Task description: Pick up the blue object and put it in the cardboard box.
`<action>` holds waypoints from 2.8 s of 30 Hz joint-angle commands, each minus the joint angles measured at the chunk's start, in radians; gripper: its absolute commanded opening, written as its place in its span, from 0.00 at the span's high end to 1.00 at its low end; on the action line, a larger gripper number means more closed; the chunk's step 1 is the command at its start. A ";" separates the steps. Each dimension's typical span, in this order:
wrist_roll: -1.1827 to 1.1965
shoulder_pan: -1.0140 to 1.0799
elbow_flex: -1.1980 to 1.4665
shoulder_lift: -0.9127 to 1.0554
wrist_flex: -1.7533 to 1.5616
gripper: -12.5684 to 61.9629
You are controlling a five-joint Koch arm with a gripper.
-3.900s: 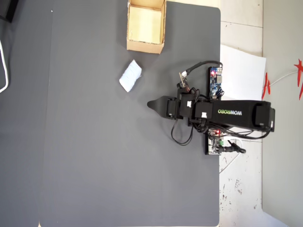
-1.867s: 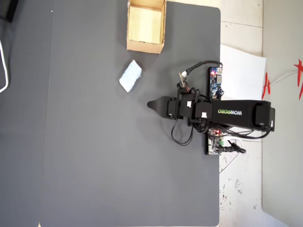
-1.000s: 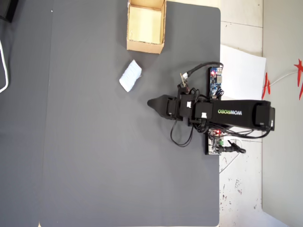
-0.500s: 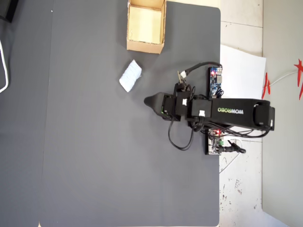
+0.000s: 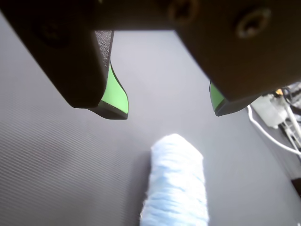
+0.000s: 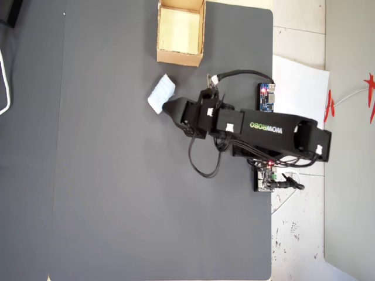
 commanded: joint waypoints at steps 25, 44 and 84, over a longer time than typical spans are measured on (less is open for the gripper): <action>0.008 0.204 -0.399 -0.499 0.051 0.48; 0.095 0.153 -0.179 -0.201 -0.304 0.75; 0.061 0.647 -0.359 -0.179 -0.255 0.44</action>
